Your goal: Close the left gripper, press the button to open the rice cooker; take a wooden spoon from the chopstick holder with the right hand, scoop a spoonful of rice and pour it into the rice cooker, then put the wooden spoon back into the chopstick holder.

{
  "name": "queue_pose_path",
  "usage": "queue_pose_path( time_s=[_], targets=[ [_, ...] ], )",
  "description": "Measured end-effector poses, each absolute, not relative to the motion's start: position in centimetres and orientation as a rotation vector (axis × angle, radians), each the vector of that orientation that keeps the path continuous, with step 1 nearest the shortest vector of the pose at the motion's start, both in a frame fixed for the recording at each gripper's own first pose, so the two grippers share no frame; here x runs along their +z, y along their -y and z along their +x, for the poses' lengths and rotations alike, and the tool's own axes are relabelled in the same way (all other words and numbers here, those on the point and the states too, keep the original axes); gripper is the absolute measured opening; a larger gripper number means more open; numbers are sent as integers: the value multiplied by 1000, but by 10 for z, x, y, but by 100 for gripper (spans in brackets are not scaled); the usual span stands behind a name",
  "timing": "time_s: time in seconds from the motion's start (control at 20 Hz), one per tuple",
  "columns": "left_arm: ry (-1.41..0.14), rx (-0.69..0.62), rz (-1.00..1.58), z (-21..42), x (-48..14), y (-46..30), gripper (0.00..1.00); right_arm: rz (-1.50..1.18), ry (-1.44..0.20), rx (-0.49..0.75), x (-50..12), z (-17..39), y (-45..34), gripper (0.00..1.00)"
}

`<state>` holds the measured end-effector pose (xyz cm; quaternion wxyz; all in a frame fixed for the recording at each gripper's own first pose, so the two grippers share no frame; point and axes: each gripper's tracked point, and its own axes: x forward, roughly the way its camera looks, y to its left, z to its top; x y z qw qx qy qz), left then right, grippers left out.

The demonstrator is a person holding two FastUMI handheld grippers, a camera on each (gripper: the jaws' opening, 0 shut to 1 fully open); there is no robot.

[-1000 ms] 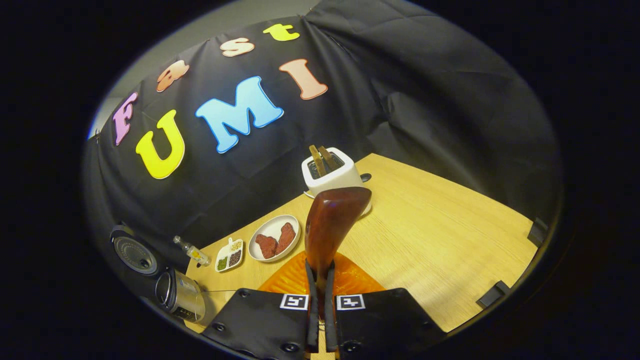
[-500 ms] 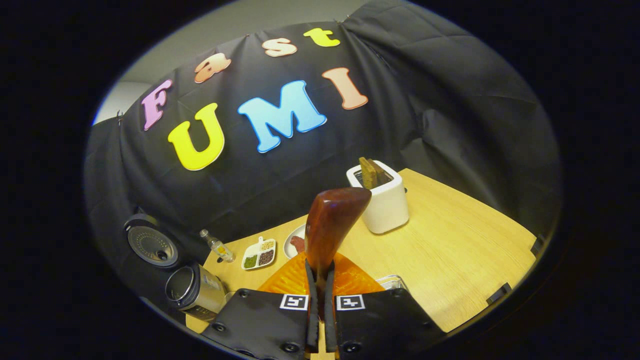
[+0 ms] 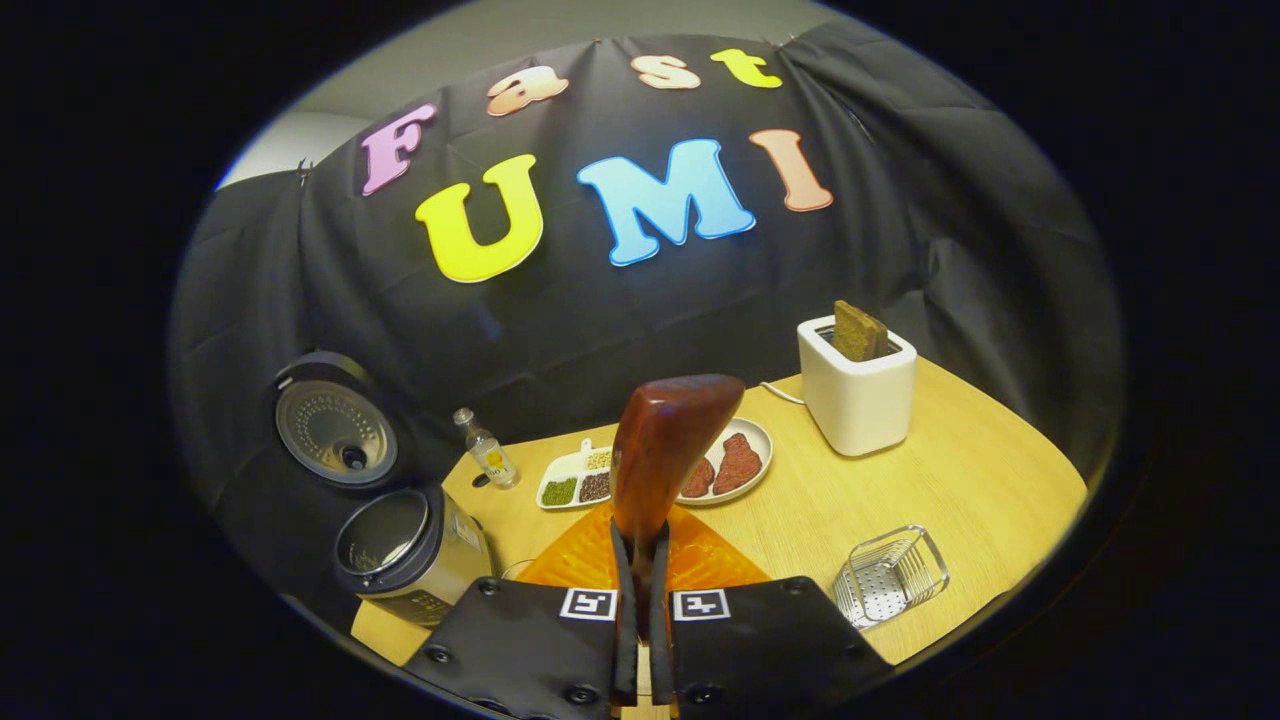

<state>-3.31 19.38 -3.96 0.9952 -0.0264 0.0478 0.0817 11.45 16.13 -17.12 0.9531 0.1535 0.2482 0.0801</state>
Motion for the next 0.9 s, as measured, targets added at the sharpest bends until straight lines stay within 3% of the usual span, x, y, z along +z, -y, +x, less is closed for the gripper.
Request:
queue_pose_path(
  time_s=[0.1, 0.15, 0.2, 0.3, 0.9],
  targets=[
    [-100, 171, -47, -37, -37, -198, 77, 255, -508, 176, -181, 115, -177, 2],
    [-101, 175, -43, -41, -37, -203, 77, 227, -508, 184, -188, 116, -186, 6],
    [-103, 179, -40, -43, -37, -207, 77, 197, -509, 191, -193, 117, -194, 2],
    [-108, 188, -36, -47, -39, -215, 77, 122, -504, 191, -206, 118, -202, 6],
    [-141, 237, -23, -61, -52, -253, 77, -293, -446, 240, -266, 117, -259, 6]
  ],
)
